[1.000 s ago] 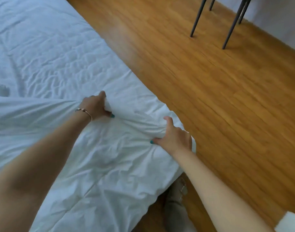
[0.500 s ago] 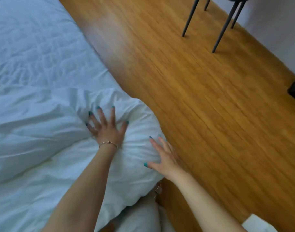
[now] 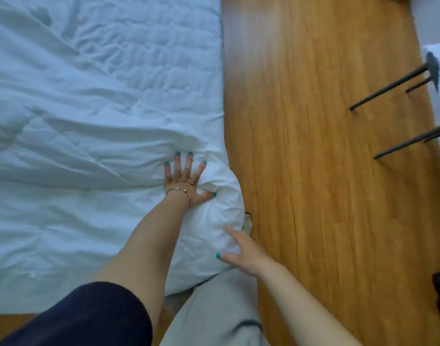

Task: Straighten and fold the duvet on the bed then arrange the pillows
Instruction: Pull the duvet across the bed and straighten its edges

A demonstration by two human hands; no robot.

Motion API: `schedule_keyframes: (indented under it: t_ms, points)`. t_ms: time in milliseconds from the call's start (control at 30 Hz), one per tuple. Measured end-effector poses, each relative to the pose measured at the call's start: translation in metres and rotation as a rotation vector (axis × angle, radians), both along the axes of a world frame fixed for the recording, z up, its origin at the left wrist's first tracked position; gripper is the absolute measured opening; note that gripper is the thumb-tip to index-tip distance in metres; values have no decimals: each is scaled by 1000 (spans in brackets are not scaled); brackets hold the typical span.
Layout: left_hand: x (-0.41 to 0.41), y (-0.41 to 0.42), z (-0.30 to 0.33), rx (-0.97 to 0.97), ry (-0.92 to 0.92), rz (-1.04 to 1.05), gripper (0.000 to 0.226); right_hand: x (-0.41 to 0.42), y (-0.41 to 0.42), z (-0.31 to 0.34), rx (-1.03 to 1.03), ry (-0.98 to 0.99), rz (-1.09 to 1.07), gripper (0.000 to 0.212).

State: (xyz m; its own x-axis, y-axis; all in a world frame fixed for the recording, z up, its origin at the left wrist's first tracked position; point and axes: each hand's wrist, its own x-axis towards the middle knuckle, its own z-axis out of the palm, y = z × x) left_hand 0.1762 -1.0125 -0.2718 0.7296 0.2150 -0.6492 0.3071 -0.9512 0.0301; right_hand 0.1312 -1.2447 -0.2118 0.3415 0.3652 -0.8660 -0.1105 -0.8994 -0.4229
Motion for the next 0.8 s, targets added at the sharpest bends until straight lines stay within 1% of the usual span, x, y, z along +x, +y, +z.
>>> schedule_keyframes:
  t_ms: [67, 133, 200, 233, 267, 300, 333, 400, 500, 567, 600, 667, 733, 800]
  points:
    - [1, 3, 3, -15, 38, 14, 103, 31, -11, 20, 13, 3, 81, 83]
    - [0, 8, 0, -19, 68, 10, 105, 66, -17, 22, 5, -59, 118, 82]
    - [-2, 11, 6, -26, 138, 33, 102, 99, -20, 24, -58, -106, 79, 82]
    - [30, 2, 25, -82, 133, 155, 95, 165, -25, 41, -103, -134, 97, 82]
    - [62, -9, 46, -109, 143, 281, 87, 228, -28, 59, -152, -164, 164, 82]
    - [55, -14, 50, -139, 109, 373, 77, 234, -30, 53, -192, -177, 161, 82]
    - [54, -17, 54, -165, 77, 450, 68, 244, -27, 47, -242, -171, 220, 81]
    - [44, -22, 54, -207, 58, 569, 51, 248, -18, 37, -296, -140, 438, 79]
    - [51, -22, 54, -204, -19, 760, 34, 277, 13, 22, -320, -140, 580, 78]
    - [66, -15, 54, -203, -23, 950, 29, 308, 59, 21, -259, -133, 641, 77]
    - [76, -11, 54, -212, 13, 1040, 29, 322, 86, 21, -204, -118, 690, 76]
    - [96, -2, 55, -211, 74, 1182, 27, 348, 137, 24, -80, -116, 835, 73]
    - [119, 6, 57, -230, 47, 1411, 25, 382, 186, 32, 1, -128, 1004, 72]
    - [142, 18, 65, -285, 3, 1639, 40, 416, 236, 41, 23, -163, 1183, 74]
